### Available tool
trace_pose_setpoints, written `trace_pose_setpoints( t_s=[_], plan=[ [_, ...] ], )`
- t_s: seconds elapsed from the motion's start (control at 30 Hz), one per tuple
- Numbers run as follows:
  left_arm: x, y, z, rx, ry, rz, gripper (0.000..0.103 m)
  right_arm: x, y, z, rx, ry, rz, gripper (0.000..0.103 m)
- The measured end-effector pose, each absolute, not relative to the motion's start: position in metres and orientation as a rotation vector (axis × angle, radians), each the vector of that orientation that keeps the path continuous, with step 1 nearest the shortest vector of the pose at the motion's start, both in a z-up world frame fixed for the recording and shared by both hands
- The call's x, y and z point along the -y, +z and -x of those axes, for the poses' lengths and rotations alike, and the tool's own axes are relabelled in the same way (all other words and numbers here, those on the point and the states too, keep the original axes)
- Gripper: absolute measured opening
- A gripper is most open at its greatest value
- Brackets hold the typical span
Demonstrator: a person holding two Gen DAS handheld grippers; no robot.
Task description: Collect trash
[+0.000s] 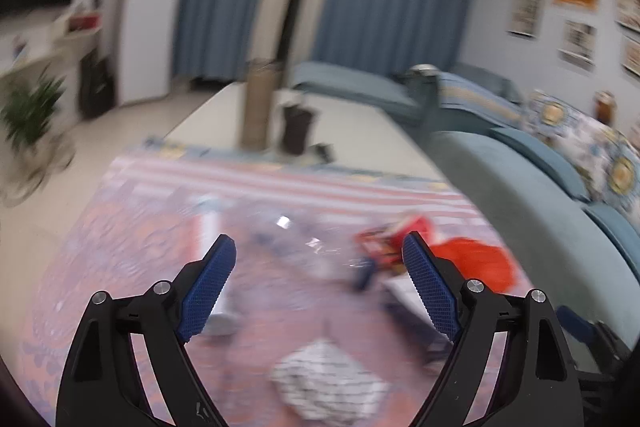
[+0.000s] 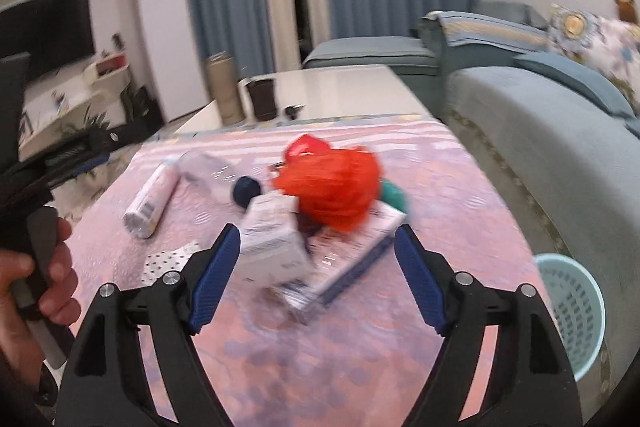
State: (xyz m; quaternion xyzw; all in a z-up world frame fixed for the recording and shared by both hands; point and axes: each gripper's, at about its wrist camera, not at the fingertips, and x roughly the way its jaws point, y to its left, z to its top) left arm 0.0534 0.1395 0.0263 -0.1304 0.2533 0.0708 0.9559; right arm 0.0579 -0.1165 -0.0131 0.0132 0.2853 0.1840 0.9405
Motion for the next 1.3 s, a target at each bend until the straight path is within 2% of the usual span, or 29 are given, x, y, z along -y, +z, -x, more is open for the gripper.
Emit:
trace_pose_setpoints(
  t_s=[0.27, 0.4, 0.5, 0.53, 0.57, 0.6, 0.63, 0.67, 0.8, 1.1, 1.3],
  plan=[
    [-0.196, -0.024, -0.079, -0.645, 0.234, 0.316, 0.083, 0.072, -0.027, -0.085, -0.668, 0.356, 0.069, 0.082],
    [-0.206, -0.042, -0.1, -0.719, 0.293, 0.288, 0.082, 0.064, -0.038, -0.096, -0.714, 0.352, 0.092, 0.082],
    [-0.211, -0.054, -0.115, -0.775, 0.317, 0.28, 0.077, 0.059, -0.042, -0.101, -0.736, 0.349, 0.123, 0.082],
    [-0.211, -0.057, -0.12, -0.79, 0.32, 0.281, 0.074, 0.056, -0.044, -0.104, -0.747, 0.345, 0.133, 0.081],
    [-0.211, -0.06, -0.124, -0.807, 0.325, 0.276, 0.066, 0.056, -0.044, -0.105, -0.752, 0.349, 0.133, 0.074],
    [-0.211, -0.064, -0.127, -0.823, 0.326, 0.271, 0.061, 0.055, -0.045, -0.105, -0.756, 0.355, 0.133, 0.069],
    [-0.212, -0.067, -0.13, -0.838, 0.334, 0.268, 0.055, 0.053, -0.046, -0.107, -0.768, 0.356, 0.143, 0.058],
    [-0.214, -0.07, -0.132, -0.851, 0.335, 0.278, 0.05, 0.053, -0.047, -0.107, -0.778, 0.362, 0.145, 0.055],
    [-0.219, -0.07, -0.12, -0.811, 0.319, 0.332, 0.048, 0.055, -0.044, -0.099, -0.764, 0.399, 0.138, 0.051],
    [-0.203, -0.065, -0.04, -0.791, 0.226, 0.417, 0.048, 0.078, -0.034, -0.03, -0.722, 0.58, 0.205, 0.051],
    [-0.183, -0.066, 0.014, -0.803, 0.197, 0.401, 0.048, 0.099, -0.051, 0.0, -0.761, 0.643, 0.178, 0.051]
  ],
)
